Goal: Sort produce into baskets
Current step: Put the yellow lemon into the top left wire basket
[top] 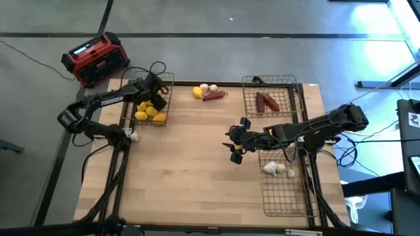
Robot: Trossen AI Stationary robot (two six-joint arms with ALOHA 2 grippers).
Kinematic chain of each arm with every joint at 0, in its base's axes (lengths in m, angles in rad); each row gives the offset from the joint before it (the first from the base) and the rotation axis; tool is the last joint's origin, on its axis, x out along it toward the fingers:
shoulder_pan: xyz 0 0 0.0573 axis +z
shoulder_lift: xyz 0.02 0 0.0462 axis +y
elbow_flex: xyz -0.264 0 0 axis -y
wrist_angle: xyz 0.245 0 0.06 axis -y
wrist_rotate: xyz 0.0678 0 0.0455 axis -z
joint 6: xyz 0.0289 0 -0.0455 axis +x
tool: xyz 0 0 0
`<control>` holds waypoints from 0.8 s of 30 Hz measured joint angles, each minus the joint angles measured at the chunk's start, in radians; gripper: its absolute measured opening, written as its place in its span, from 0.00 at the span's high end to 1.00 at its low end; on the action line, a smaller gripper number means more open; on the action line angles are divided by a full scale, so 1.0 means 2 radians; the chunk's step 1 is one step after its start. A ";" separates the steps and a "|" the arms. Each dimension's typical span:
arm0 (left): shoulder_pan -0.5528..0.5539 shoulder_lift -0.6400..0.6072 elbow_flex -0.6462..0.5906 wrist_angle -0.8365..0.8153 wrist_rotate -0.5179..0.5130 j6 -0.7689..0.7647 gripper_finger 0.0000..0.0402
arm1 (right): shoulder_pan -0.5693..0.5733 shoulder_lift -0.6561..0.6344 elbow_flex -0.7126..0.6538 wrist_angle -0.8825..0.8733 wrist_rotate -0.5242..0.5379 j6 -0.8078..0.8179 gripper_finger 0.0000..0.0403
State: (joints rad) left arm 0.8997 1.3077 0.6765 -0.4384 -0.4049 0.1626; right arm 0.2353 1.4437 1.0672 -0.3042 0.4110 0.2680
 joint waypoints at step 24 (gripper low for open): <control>0.000 0.030 0.000 0.023 0.001 0.009 0.35 | 0.000 0.024 0.000 0.007 -0.009 0.008 0.52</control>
State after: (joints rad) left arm 0.8993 1.3670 0.6769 -0.3916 -0.4031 0.1814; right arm 0.2354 1.4918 1.0679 -0.2893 0.3927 0.2840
